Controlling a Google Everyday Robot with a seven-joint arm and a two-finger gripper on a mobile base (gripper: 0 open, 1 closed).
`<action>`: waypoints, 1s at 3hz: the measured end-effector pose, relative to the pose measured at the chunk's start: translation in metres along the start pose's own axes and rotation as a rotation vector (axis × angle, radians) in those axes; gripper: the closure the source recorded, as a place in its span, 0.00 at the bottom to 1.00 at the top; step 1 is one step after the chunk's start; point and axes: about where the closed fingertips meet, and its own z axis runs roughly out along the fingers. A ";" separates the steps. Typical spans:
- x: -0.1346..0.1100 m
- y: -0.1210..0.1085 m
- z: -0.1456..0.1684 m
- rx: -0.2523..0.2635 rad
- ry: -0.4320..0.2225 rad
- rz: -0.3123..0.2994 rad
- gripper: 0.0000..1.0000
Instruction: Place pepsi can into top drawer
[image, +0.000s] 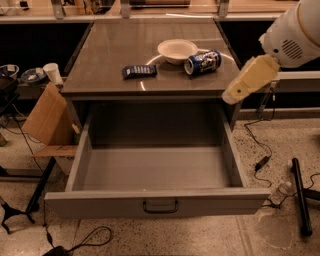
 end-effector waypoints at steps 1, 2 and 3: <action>-0.012 -0.024 0.026 0.030 -0.081 0.189 0.00; -0.016 -0.026 0.026 0.037 -0.092 0.226 0.00; -0.016 -0.025 0.026 0.036 -0.091 0.223 0.00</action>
Offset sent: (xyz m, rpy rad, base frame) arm 0.0316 0.0031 -0.0071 0.1254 -0.0063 -0.1257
